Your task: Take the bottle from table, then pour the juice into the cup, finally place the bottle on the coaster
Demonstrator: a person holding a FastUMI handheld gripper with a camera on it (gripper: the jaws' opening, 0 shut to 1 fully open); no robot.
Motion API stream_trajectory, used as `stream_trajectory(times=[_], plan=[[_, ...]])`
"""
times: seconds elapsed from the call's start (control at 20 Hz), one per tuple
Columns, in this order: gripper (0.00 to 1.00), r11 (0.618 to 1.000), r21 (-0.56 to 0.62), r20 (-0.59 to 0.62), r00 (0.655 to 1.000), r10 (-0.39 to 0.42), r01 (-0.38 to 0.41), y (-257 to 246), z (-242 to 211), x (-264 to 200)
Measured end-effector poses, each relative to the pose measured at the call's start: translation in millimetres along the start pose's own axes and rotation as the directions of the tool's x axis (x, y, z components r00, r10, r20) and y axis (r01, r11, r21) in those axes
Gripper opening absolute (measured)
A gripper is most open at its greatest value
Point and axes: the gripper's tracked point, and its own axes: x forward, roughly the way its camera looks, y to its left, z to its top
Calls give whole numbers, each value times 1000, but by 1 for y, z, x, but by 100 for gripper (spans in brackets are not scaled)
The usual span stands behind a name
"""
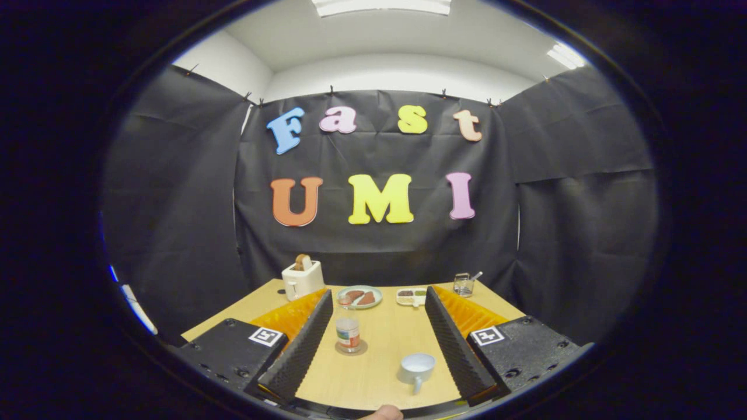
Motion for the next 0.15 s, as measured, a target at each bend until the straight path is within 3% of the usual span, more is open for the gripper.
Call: stream_trajectory(times=[0.15], plan=[[100, 1000, -17, -9, 1000, 10, -10, 6, 0, -3]])
